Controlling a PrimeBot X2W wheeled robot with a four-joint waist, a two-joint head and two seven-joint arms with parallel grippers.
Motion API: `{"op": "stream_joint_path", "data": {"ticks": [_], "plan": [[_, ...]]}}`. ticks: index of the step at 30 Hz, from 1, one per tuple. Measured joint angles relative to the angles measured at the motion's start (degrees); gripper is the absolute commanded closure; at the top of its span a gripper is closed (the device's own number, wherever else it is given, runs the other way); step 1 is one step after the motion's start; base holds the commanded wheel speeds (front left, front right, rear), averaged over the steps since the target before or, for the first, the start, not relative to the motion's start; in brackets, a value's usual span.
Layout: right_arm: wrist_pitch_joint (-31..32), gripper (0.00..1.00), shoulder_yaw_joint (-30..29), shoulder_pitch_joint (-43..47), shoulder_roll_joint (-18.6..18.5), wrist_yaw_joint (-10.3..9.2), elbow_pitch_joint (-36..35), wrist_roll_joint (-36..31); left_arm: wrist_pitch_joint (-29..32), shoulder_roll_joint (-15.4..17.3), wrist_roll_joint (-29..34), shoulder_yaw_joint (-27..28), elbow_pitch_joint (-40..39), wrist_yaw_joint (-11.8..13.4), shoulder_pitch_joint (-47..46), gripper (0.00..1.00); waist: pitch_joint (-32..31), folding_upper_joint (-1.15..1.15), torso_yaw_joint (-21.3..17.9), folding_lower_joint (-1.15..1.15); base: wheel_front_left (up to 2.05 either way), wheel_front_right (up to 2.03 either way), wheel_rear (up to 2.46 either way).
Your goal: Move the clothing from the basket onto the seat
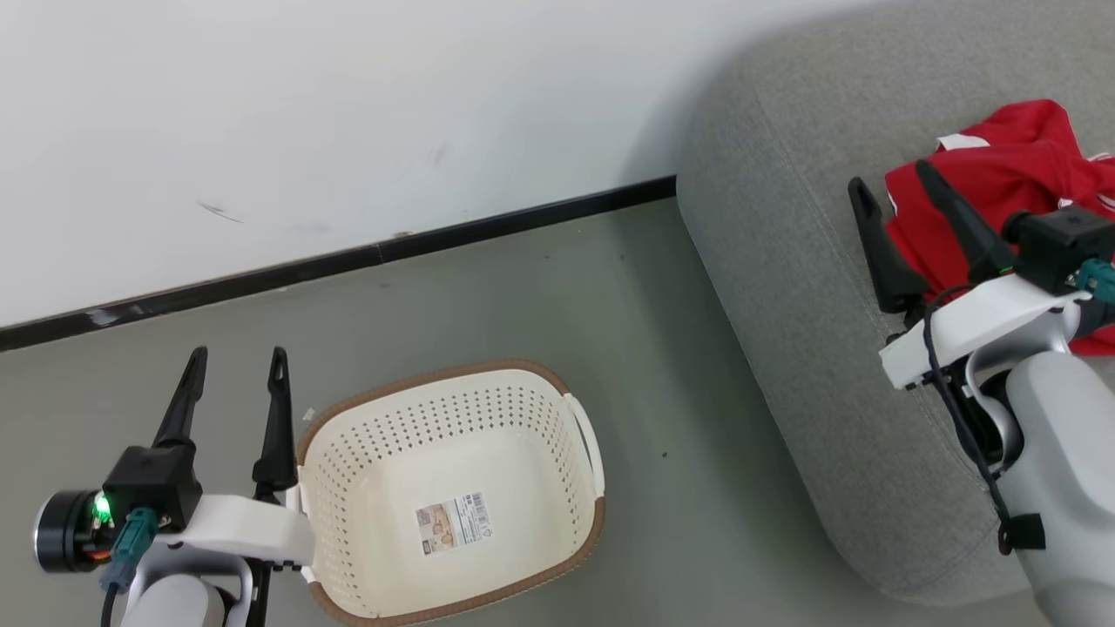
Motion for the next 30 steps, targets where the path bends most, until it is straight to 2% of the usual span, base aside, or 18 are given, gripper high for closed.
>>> {"op": "stream_joint_path", "data": {"ticks": [12,30], "plan": [[0.0,0.0,-2.4,10.3,2.9,0.0,-4.1,-6.2,-0.1,-1.5,0.0,2.6,0.8,2.7,6.3,0.0,-4.5,0.0,3.9,0.0,0.0,0.0,0.0],[0.0,0.0,-10.4,25.8,9.2,0.0,-10.2,-11.1,-0.1,-2.8,1.2,2.2,0.2,2.6,11.1,0.0,-10.5,0.0,8.3,0.0,0.0,0.0,0.0]]}}
